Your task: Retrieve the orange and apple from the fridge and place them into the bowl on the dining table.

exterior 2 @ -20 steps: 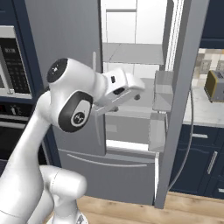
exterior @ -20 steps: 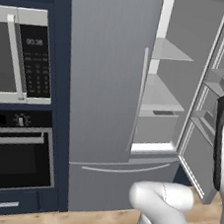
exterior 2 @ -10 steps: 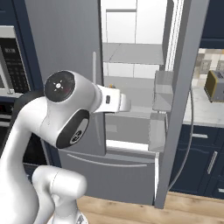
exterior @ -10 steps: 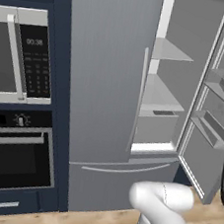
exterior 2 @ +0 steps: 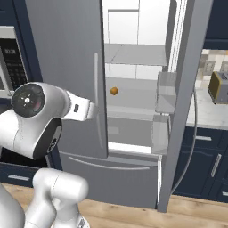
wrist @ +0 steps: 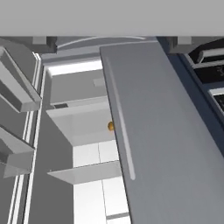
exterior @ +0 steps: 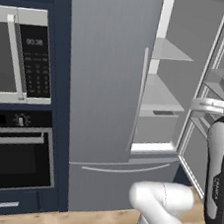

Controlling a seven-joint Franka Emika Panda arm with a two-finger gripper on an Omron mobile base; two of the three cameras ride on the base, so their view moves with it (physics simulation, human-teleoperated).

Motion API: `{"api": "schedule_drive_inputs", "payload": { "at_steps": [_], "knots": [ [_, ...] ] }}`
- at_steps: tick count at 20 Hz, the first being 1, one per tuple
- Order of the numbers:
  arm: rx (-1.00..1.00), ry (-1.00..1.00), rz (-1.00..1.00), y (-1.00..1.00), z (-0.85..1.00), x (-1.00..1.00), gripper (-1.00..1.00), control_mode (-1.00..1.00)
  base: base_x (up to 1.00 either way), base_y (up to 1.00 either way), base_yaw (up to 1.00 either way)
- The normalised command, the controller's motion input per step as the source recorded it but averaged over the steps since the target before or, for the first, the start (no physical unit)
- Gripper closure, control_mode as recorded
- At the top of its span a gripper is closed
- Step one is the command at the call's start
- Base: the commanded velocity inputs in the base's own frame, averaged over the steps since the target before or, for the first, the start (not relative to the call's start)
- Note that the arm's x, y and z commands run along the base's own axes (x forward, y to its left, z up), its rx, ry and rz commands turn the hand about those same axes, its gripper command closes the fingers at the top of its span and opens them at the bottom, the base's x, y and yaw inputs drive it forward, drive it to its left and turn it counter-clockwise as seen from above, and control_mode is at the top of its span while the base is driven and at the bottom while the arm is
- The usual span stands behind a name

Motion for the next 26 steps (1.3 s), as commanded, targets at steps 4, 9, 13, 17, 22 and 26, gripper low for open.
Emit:
{"api": "schedule_drive_inputs", "payload": {
  "at_steps": [4, 9, 13, 17, 22, 26],
  "knots": [
    [-0.06, 0.03, 0.05, 0.56, 0.0, 0.07, -1.0, -1.0, 0.0, 0.0, 0.0],
    [-0.02, 0.12, 0.03, 0.25, 0.0, 0.44, -1.0, -1.0, 0.0, 0.0, 0.0],
    [0.0, 0.03, 0.0, 0.04, 0.0, 0.66, -1.0, -1.0, 0.0, 0.0, 0.0],
    [0.0, -0.19, 0.0, 0.0, 0.0, 0.56, -1.0, -1.0, 0.0, 0.0, 0.0],
    [0.0, -0.02, 0.0, 0.01, 0.0, 0.75, -1.0, -1.0, 0.0, 0.0, 0.0],
    [0.0, 0.1, 0.0, 0.0, 0.0, 0.8, -1.0, -1.0, 0.0, 0.0, 0.0]
  ]
}}
